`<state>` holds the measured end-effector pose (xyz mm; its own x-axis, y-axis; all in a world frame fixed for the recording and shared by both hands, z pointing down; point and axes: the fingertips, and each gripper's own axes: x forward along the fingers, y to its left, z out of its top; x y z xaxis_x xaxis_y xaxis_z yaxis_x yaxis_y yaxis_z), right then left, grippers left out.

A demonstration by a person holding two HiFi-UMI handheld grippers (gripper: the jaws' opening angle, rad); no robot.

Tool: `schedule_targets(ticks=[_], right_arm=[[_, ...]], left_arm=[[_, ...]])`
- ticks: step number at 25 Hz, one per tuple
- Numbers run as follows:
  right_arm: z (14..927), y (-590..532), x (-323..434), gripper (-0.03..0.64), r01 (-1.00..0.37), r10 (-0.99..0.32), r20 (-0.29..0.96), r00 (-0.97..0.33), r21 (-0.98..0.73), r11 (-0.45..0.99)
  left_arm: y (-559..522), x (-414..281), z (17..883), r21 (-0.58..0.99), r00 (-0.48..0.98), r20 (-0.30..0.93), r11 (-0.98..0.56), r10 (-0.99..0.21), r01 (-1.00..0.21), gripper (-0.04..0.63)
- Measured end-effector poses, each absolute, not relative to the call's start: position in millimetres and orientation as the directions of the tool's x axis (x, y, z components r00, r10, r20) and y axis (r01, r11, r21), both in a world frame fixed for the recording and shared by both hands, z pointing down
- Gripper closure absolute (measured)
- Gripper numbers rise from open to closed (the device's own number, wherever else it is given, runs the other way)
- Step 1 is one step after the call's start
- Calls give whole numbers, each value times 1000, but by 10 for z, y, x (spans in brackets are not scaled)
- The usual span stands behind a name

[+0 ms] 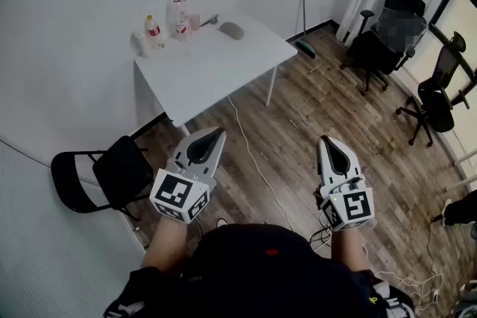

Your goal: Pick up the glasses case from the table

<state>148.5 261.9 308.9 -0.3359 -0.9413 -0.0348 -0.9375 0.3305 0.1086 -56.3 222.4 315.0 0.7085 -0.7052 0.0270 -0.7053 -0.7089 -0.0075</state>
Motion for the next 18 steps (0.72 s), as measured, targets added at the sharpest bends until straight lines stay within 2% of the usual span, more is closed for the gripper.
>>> schedule_targets(ticks=[18], right_arm=[[3063,2609,1480,594,-940,-937,-73,-342,43,340]], left_arm=[[2268,-437,3206,14,713,41,-713,-700,-701,572]])
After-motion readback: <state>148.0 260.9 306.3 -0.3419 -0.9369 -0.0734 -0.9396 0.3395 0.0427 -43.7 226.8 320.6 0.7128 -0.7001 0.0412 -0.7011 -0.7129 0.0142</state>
